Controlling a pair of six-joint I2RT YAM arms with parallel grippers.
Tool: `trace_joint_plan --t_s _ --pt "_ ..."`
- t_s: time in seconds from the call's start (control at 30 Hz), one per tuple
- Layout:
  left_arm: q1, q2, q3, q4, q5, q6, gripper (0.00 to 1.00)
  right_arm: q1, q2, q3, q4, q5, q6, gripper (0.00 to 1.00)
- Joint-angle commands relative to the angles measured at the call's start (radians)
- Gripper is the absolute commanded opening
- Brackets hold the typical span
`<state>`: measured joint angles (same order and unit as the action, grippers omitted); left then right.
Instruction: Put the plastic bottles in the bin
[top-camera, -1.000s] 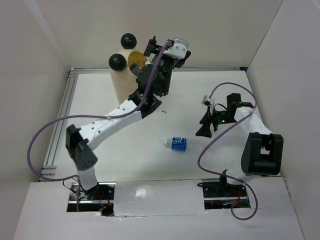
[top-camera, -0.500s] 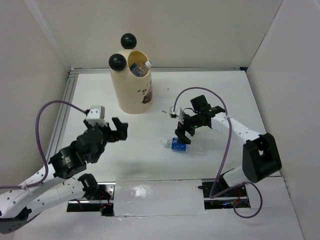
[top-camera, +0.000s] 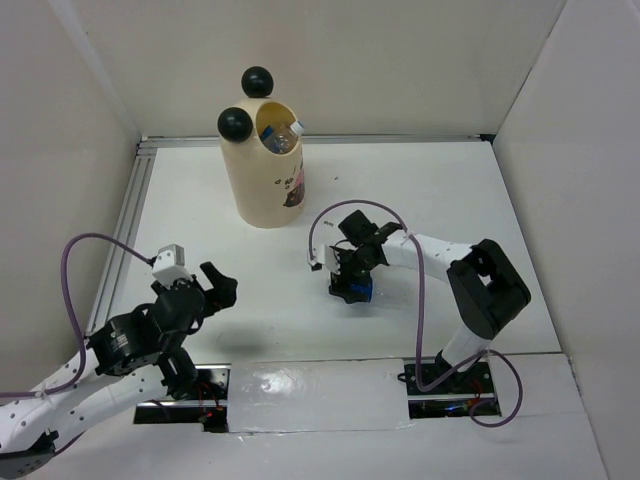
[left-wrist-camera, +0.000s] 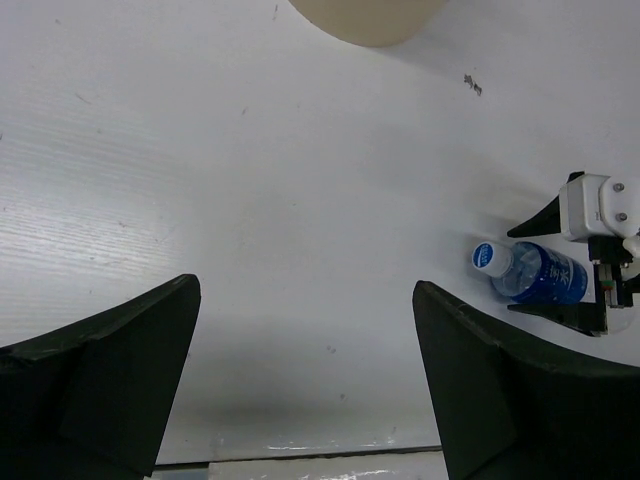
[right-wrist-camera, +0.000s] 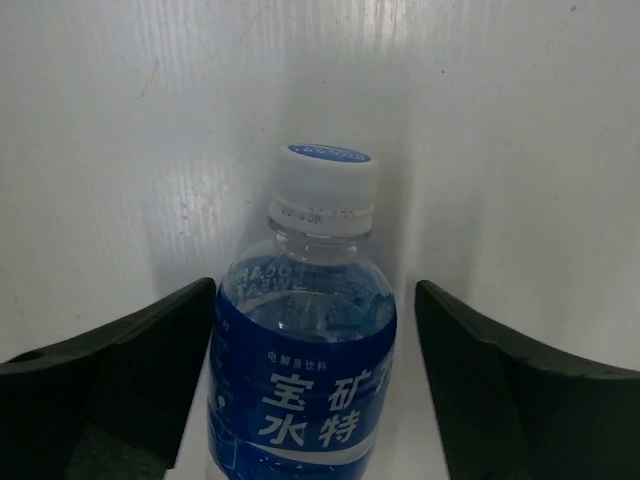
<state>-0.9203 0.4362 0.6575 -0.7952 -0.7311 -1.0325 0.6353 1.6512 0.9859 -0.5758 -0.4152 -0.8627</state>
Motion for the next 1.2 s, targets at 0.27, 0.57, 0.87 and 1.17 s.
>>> trace_joint_plan --t_s 0.27,0.57,0.87,1.17 --pt "-0.005 0.002 -0.047 0.054 0.013 -0.060 1.00 0.017 0.004 0.084 -0.143 0.069 -0.107 0.33" --pt "-0.005 0.062 -0.081 0.217 0.052 0.005 1.00 -0.178 0.031 0.647 -0.271 -0.261 0.092 0.25" --pt "-0.005 0.061 -0.090 0.235 0.061 0.015 1.00 -0.427 0.075 0.993 0.506 -0.494 0.808 0.25" --pt "-0.005 0.114 -0.047 0.226 0.081 0.025 1.00 -0.427 0.320 1.171 1.140 -0.289 1.499 0.27"
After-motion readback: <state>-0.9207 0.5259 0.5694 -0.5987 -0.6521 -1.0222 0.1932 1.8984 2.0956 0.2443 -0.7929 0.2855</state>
